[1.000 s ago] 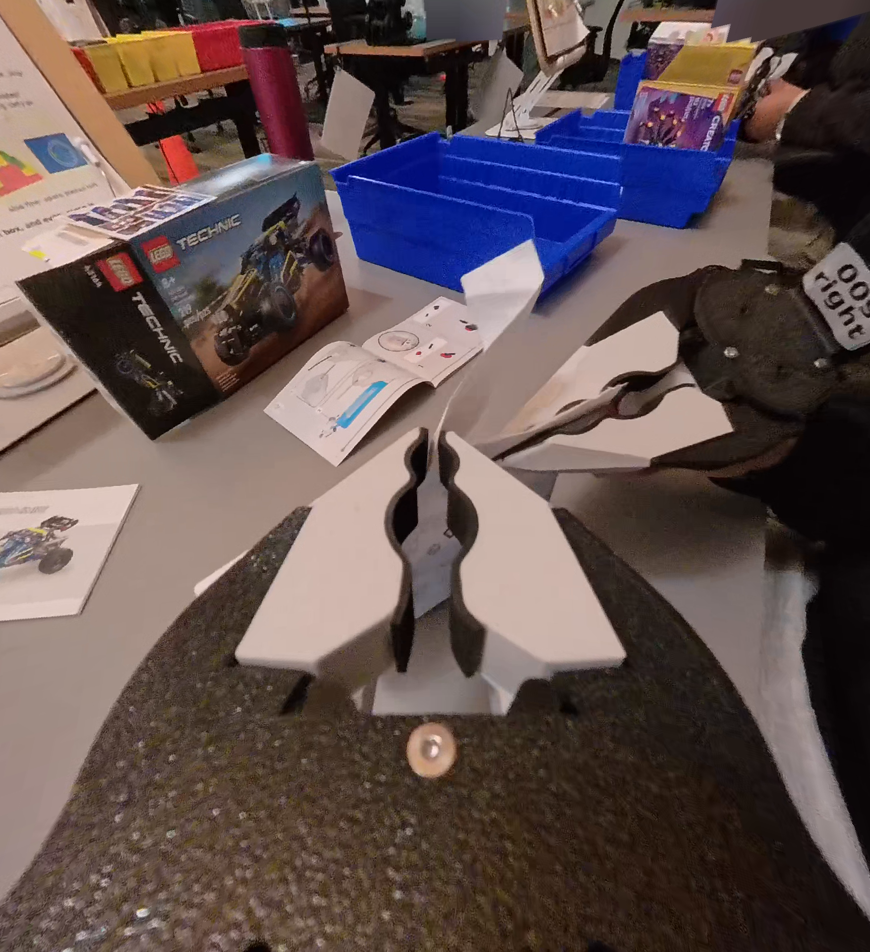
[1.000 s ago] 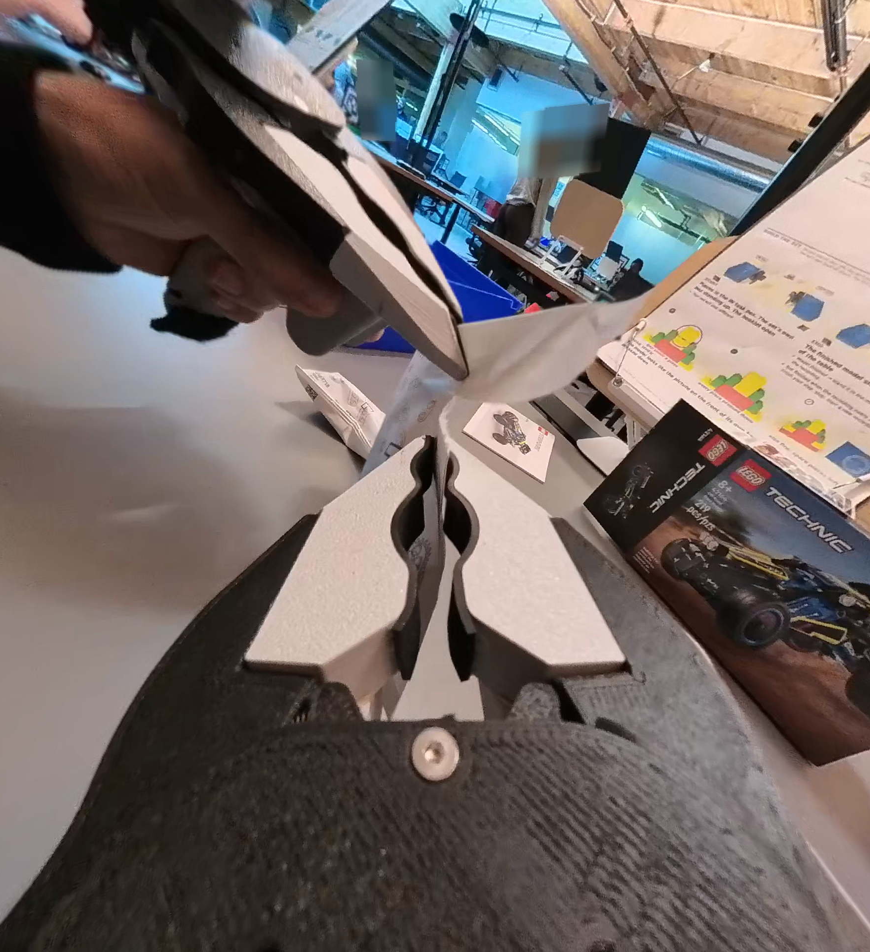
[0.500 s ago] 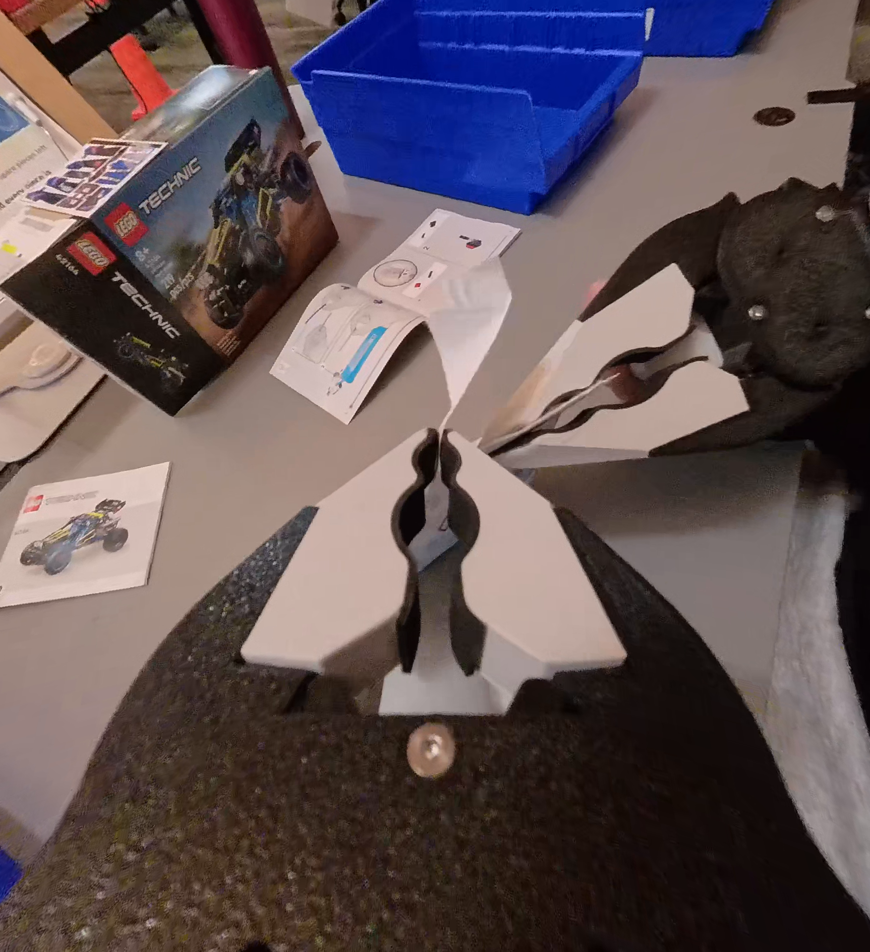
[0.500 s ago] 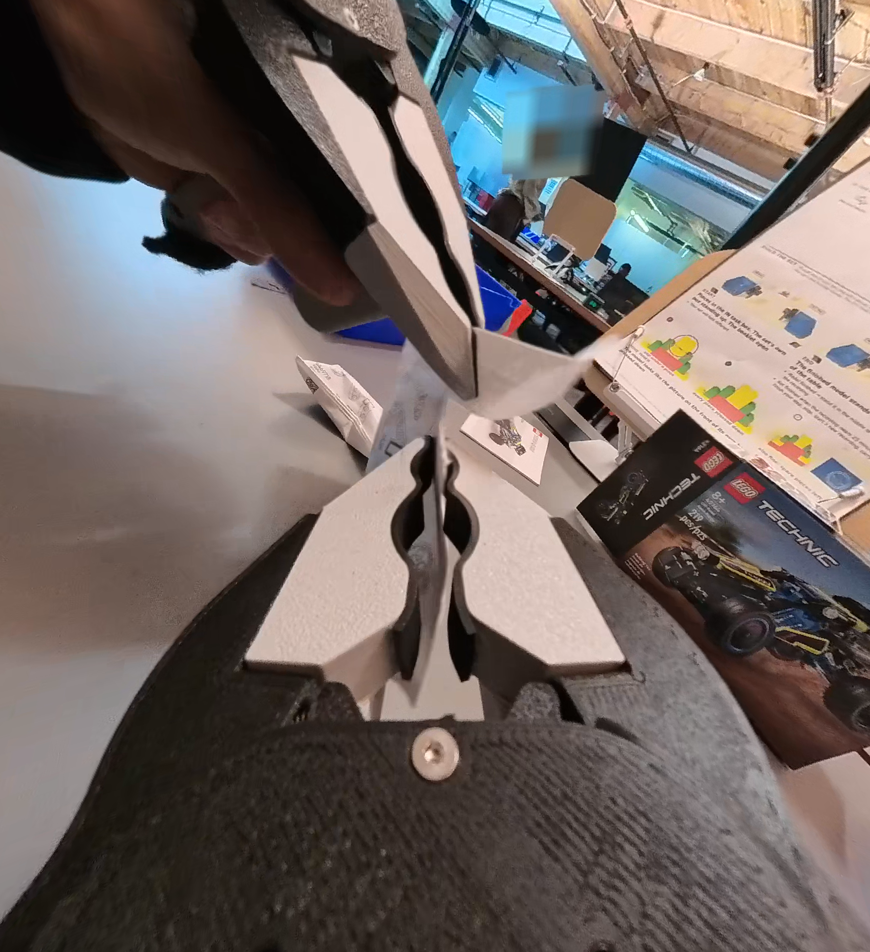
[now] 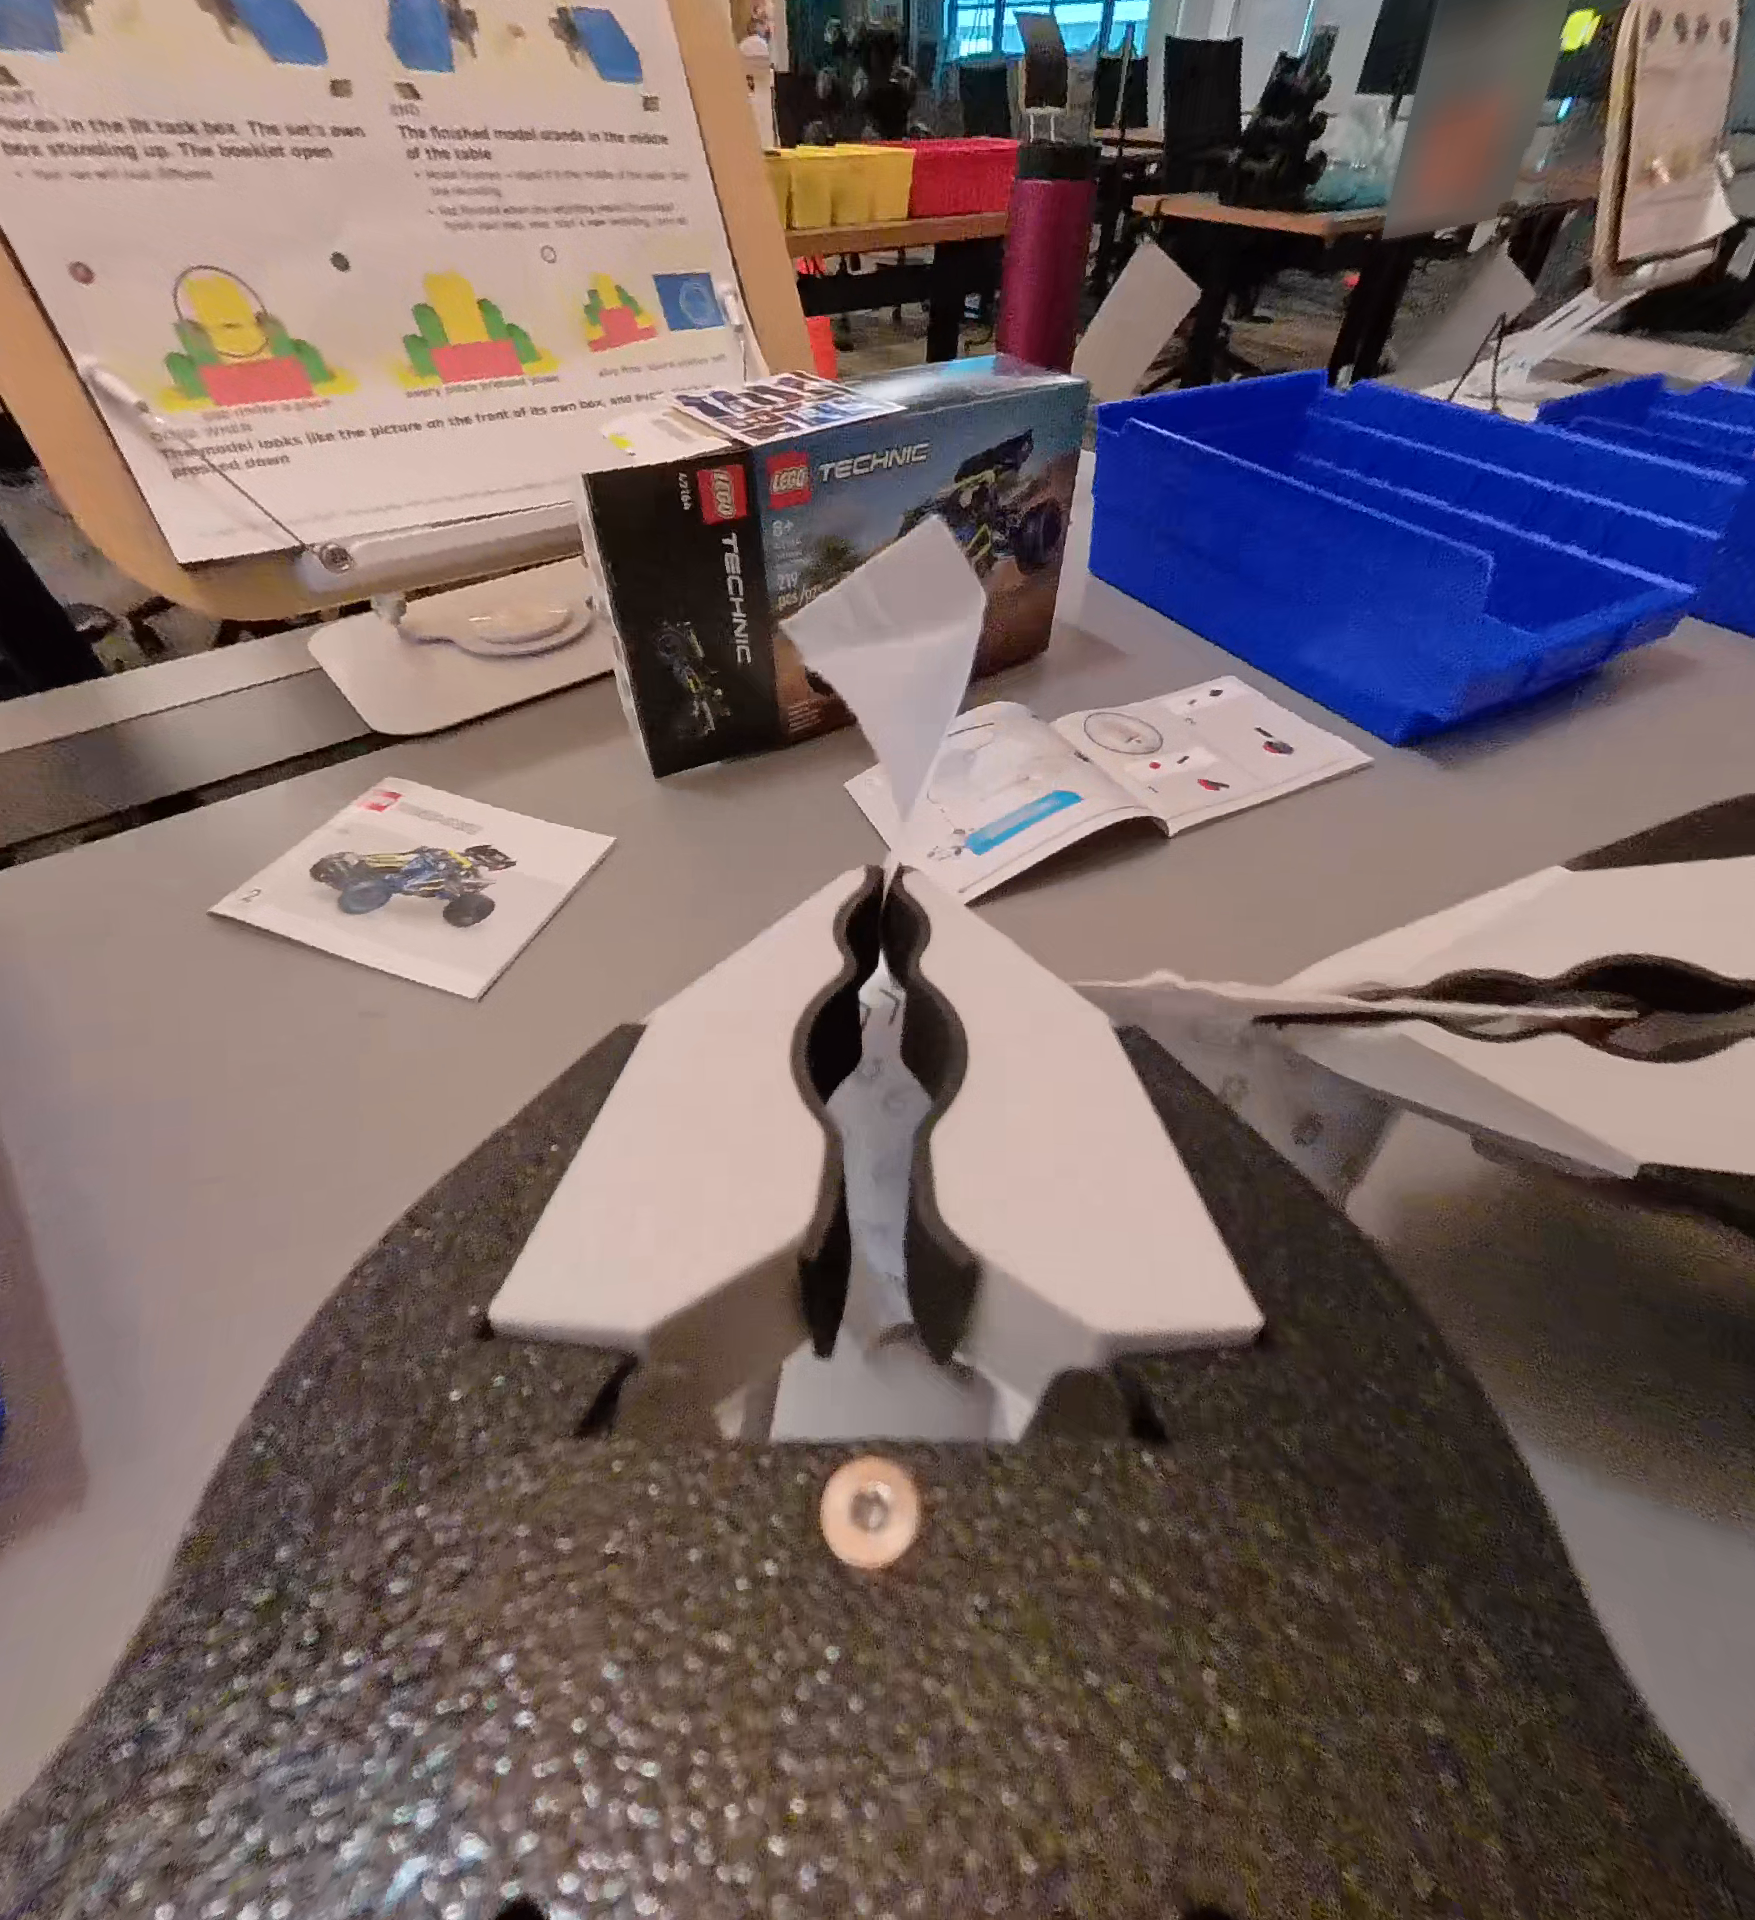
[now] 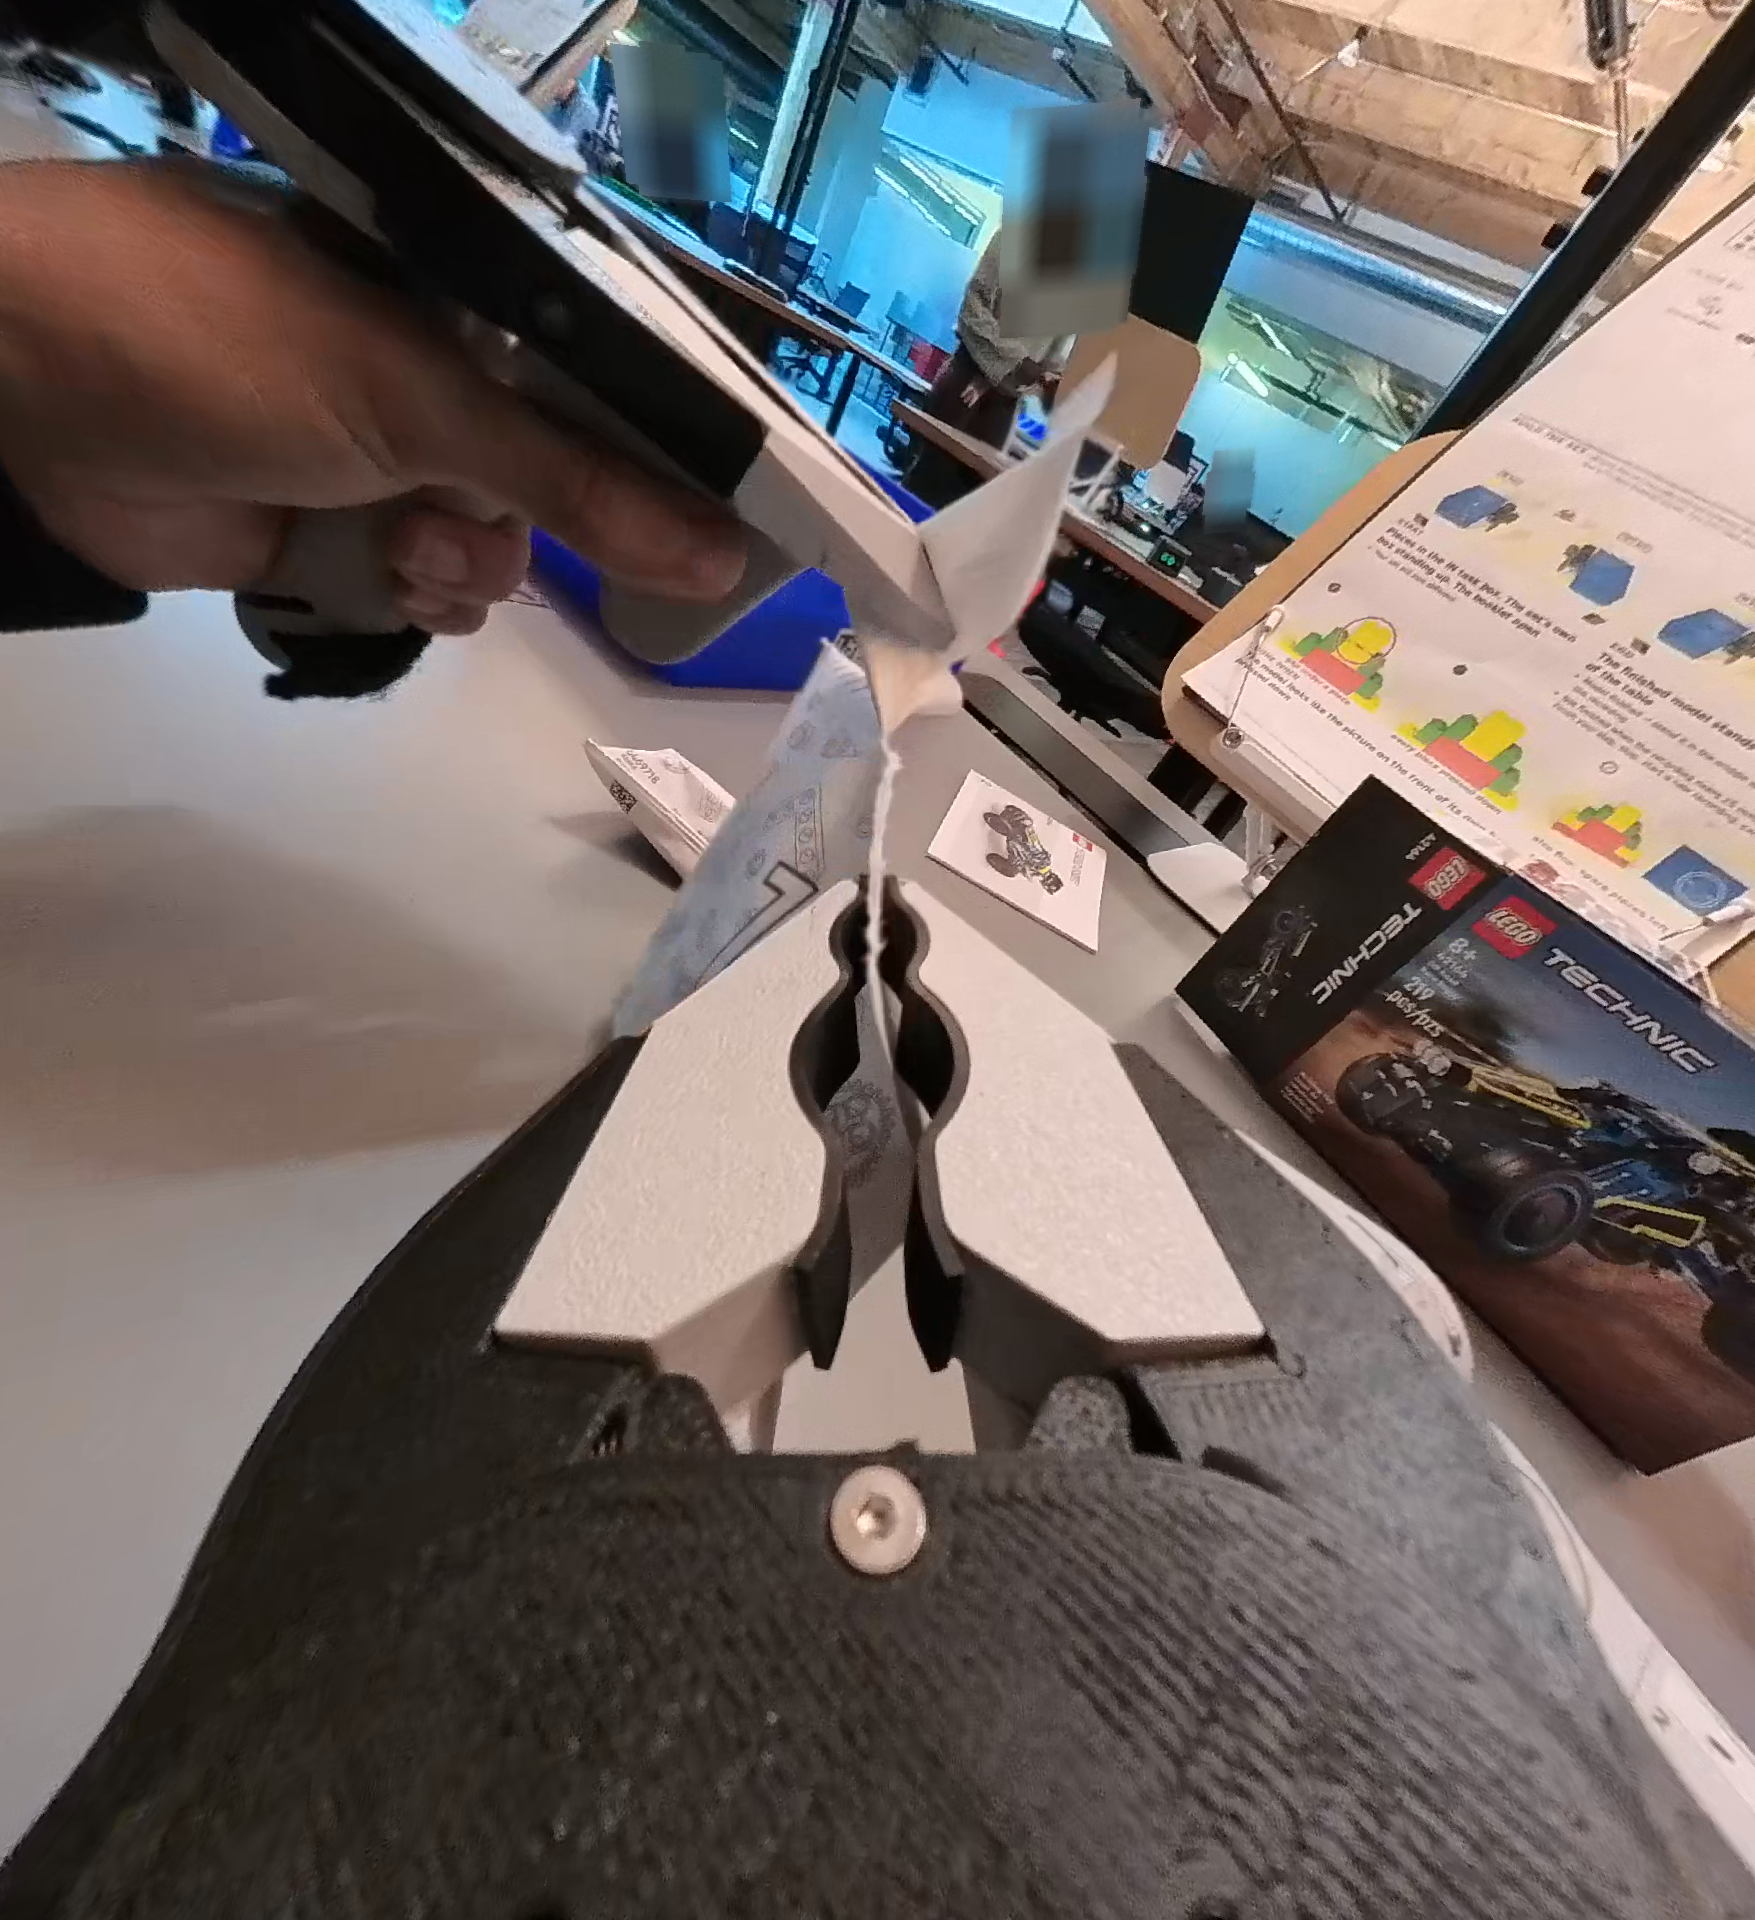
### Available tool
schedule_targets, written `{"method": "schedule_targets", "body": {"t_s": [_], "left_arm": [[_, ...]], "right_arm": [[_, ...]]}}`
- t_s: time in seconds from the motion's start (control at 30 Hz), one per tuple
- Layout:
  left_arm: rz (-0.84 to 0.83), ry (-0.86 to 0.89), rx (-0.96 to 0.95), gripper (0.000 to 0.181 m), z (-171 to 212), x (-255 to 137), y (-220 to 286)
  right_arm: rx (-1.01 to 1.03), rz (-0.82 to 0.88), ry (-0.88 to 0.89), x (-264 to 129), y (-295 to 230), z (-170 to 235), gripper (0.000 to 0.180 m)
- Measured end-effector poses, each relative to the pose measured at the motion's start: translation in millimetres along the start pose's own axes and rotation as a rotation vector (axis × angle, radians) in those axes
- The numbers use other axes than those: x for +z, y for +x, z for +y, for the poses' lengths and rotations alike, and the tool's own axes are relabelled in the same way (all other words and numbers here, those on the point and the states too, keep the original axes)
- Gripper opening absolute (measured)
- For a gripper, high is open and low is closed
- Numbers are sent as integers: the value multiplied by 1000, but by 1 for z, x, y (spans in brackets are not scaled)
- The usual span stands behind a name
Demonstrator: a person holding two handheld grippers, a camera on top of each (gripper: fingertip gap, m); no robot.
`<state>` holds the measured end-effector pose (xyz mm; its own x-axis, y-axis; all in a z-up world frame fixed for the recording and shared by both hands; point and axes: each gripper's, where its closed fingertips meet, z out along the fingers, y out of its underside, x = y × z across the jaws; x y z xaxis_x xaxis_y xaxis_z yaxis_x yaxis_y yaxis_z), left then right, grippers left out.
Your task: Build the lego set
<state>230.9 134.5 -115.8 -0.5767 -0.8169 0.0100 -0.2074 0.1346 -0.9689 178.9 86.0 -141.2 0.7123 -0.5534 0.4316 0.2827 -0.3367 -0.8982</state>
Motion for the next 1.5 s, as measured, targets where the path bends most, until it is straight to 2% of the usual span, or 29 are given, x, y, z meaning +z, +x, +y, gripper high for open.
{"method": "schedule_targets", "body": {"t_s": [0.1, 0.2, 0.27, 0.33, 0.37, 0.43, 0.53, 0.6, 0.67, 0.77, 0.9, 1.0, 1.1, 1.13, 1.2, 1.23, 1.3, 1.37, 1.5], "left_arm": [[17, -14, -92, 0, 6, 5, -7], [-111, 27, -93, 0, 4, -2, -37], [-63, 31, -170, 0, 1, -3, -41], [-171, 5, -105, 0, 8, -3, -60], [-178, 19, -135, 0, 8, -4, -68], [-149, 51, -215, 0, 7, -7, -72], [-146, 33, -174, 0, 12, -3, -71], [-37, 142, -195, 0, -6, -7, -54], [68, 218, -163, 21, -17, -18, -40], [198, 164, -136, 50, 2, -30, -29], [412, 38, -140, 47, 44, -39, 0], [347, -48, -37, 46, 68, -20, -4], [413, -30, -48, 40, 64, -12, 0], [466, -31, -61, 24, 64, -11, 5], [537, -35, -47, 7, 66, -10, 10], [545, -35, -19, 0, 66, -10, 11], [514, -36, 62, 0, 70, -11, 7], [533, -8, 87, 0, 69, -20, 8], [534, 43, 129, 0, 55, -46, 4]], "right_arm": [[-14, -9, -12, 2, -4, 1, 0], [-16, -22, -21, 0, -5, 3, 0], [17, -23, 8, -3, -5, -2, 0], [-10, -21, -6, -2, -4, -2, 0], [-2, -31, -13, -2, -4, 0, 0], [31, -39, -15, -2, -3, 7, 0], [52, -100, -24, 1, -8, 13, 0], [56, -129, -14, 1, -6, 11, 0], [27, -129, -12, 1, -3, 13, 0], [33, -134, -2, -1, -1, 14, 0], [60, -185, 27, -4, -5, 15, 5], [92, -245, 47, -6, -9, 15, 0], [98, -289, 49, -9, -9, 15, 0], [93, -302, 46, -11, -10, 15, 0], [87, -302, 26, -14, -7, 18, 1], [73, -270, 6, -15, 0, 22, 11], [43, -198, -17, -20, 16, 26, 29], [47, -195, -25, -28, 22, 26, 35], [-17, -247, -5, -23, 13, 4, 26]]}}
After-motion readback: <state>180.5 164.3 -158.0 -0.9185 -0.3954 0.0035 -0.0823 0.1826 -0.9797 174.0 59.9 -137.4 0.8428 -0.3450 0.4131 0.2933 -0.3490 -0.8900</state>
